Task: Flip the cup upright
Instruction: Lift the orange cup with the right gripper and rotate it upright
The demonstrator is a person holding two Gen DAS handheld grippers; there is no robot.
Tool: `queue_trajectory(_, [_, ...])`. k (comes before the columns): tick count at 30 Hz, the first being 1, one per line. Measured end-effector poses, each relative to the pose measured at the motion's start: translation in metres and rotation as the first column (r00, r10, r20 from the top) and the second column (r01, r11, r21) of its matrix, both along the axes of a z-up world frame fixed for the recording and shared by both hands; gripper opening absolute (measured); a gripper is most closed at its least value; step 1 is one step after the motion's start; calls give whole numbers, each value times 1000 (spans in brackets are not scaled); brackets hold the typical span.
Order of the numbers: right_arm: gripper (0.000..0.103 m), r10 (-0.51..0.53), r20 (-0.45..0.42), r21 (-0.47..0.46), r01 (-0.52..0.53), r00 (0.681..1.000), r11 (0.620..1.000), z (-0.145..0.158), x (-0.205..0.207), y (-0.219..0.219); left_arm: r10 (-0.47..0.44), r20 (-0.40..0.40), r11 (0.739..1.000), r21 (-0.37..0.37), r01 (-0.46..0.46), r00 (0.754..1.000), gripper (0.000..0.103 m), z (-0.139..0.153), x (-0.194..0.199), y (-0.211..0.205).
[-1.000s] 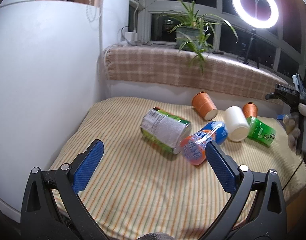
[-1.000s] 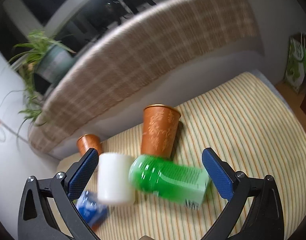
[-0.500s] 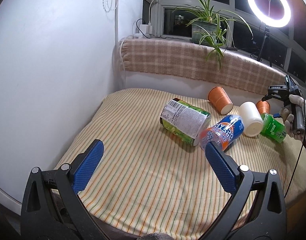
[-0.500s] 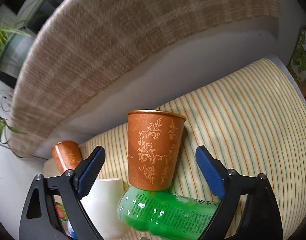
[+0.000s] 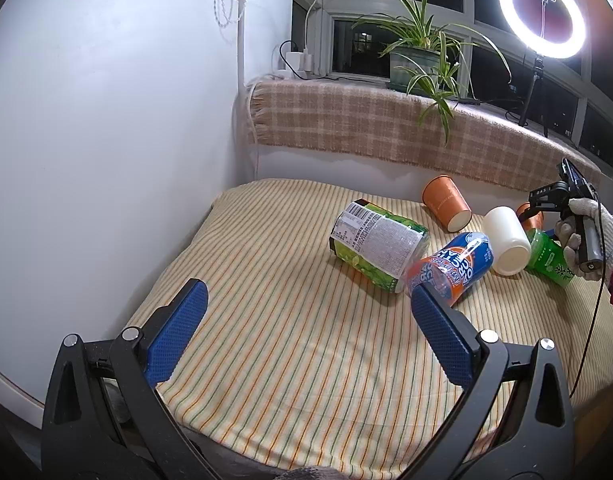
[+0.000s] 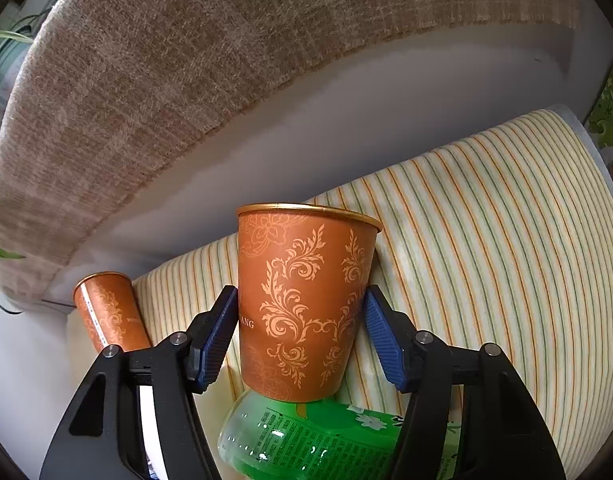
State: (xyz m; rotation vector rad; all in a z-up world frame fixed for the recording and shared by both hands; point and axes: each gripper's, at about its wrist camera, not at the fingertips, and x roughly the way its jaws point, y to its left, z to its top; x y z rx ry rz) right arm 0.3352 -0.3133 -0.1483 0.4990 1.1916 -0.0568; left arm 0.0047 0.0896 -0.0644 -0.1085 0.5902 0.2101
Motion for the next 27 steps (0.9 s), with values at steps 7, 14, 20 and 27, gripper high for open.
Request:
queue_trajectory(7, [62, -13, 72, -24, 15, 997, 1000, 17, -8, -10, -2, 0, 1000, 1, 2, 1000, 103, 2, -1, -1])
queue_trajectory(14, [62, -37, 186, -14, 40, 982, 999, 50, -23, -27, -22, 8, 1000, 10, 22, 1000, 103, 5, -4, -8])
queue_trajectory(20, [62, -24, 268, 26, 18, 963, 1000, 76, -54, -33, -43, 20, 999, 12, 43, 999, 103, 7, -5, -16])
queue_trajectory(27, [62, 38, 316, 73, -64, 948, 995, 102, -106, -35, -85, 28, 996, 2, 85, 996, 103, 8, -2, -30])
